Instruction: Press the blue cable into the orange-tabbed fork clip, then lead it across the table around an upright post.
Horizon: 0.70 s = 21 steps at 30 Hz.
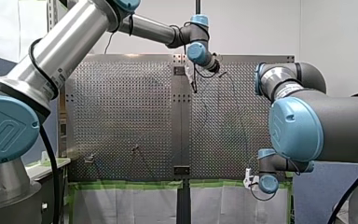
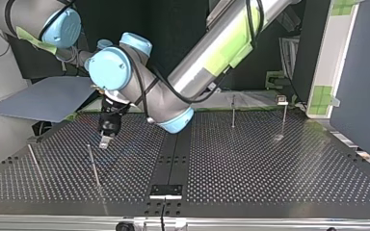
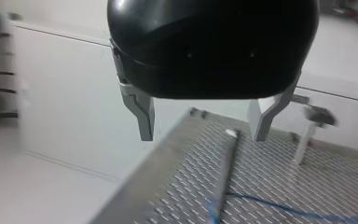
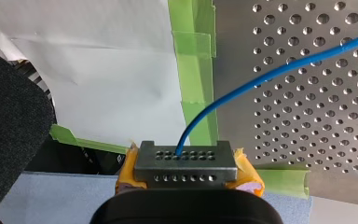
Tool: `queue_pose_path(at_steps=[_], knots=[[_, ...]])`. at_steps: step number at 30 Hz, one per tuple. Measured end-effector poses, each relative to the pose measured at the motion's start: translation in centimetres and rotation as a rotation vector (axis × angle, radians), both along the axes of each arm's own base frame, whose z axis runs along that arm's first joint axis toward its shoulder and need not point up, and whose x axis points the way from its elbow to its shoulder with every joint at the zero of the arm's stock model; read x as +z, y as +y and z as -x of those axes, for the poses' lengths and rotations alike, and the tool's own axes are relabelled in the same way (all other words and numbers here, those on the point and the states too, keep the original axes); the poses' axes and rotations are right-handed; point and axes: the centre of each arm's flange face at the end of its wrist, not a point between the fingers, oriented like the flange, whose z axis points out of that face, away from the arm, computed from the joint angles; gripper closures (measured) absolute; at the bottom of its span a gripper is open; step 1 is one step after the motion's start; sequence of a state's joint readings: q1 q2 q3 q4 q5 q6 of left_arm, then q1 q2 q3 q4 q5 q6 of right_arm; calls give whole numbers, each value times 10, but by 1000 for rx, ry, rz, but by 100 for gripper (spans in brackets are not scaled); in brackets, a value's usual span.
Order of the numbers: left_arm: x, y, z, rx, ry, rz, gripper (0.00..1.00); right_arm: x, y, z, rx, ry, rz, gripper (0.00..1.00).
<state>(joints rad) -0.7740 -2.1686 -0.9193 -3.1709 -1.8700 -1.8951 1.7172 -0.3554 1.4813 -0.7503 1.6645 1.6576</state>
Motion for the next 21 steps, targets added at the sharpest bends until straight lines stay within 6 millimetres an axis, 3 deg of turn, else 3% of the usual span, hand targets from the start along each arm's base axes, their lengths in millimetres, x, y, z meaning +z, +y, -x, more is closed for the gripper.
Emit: queue_pose_path(at_steps=[8, 21], knots=[[12, -1, -5, -11, 18, 90, 0, 0, 0, -1, 7, -4, 0, 100], [-36, -25, -15, 7, 142, 130, 0, 0, 0, 0, 6, -17, -4, 100]])
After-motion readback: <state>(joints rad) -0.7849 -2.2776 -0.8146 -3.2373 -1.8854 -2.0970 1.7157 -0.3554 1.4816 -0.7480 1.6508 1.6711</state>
